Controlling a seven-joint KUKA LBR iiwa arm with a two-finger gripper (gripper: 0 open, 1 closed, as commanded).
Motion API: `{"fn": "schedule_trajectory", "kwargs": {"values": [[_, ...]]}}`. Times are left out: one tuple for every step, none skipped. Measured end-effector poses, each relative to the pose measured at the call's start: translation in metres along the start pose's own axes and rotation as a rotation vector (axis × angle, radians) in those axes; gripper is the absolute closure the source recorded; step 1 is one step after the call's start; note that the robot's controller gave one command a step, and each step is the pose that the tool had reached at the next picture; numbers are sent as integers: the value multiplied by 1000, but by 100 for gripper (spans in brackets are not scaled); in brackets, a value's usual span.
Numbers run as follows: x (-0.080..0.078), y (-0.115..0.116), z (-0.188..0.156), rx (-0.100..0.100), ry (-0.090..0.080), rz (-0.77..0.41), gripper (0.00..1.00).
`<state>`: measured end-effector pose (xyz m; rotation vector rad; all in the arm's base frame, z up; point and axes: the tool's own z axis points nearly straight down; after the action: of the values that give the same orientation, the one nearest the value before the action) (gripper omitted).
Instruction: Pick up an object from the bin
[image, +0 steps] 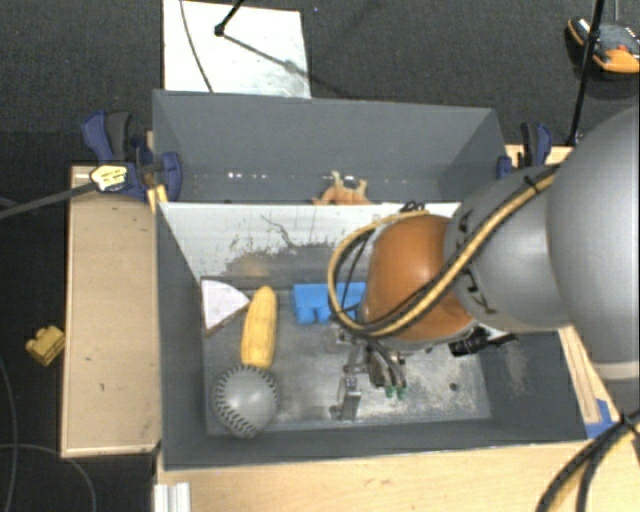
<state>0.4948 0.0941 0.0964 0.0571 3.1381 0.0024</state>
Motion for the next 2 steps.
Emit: {"fn": "schedule_trajectory", "kwargs": {"values": [[-27, 23, 10, 1, 3, 36, 0], [-51, 39, 7, 0, 0, -198, 0]]}}
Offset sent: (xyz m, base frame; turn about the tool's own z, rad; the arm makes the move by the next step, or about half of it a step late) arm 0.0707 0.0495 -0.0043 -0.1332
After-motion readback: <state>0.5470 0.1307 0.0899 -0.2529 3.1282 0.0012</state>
